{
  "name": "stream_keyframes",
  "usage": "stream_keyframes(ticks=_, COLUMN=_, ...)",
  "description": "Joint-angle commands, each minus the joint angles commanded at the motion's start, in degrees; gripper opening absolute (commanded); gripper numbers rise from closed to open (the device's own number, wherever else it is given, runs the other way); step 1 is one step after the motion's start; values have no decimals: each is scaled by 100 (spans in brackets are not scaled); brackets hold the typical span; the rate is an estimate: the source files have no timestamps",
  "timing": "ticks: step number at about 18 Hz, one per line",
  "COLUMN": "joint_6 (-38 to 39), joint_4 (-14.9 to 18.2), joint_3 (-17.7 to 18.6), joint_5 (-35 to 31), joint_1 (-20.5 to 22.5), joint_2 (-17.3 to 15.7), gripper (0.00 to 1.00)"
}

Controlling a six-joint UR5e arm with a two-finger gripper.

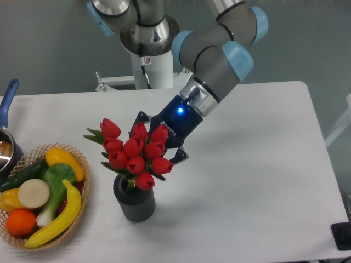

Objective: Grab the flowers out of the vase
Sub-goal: 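Lift the gripped tulips upward, pulling the stems out of the vase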

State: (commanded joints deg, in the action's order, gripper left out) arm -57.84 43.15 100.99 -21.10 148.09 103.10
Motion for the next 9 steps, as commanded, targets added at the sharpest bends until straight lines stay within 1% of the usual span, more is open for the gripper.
stream_keyframes(ticks=3, joint_6=282, joint_4=0, joint_3=-35, joint_5=80, joint_1=96, joint_2=-149, gripper=49)
stream_keyframes(ticks=5, joint_6=388, joint_4=0, joint_3=-70, joint_5=89, joint_1=105, joint_2=-193, gripper=49)
stream_keyframes(ticks=7, joint_6=536, joint_4=0, joint_3=-158, joint_5=133, joint_1=123, joint_2=-229, gripper=49)
stream_keyframes(ticks=9, joint_6=756, joint_4=0, joint_3=-255, joint_5=150, joint_1=228, joint_2=-255, gripper=49)
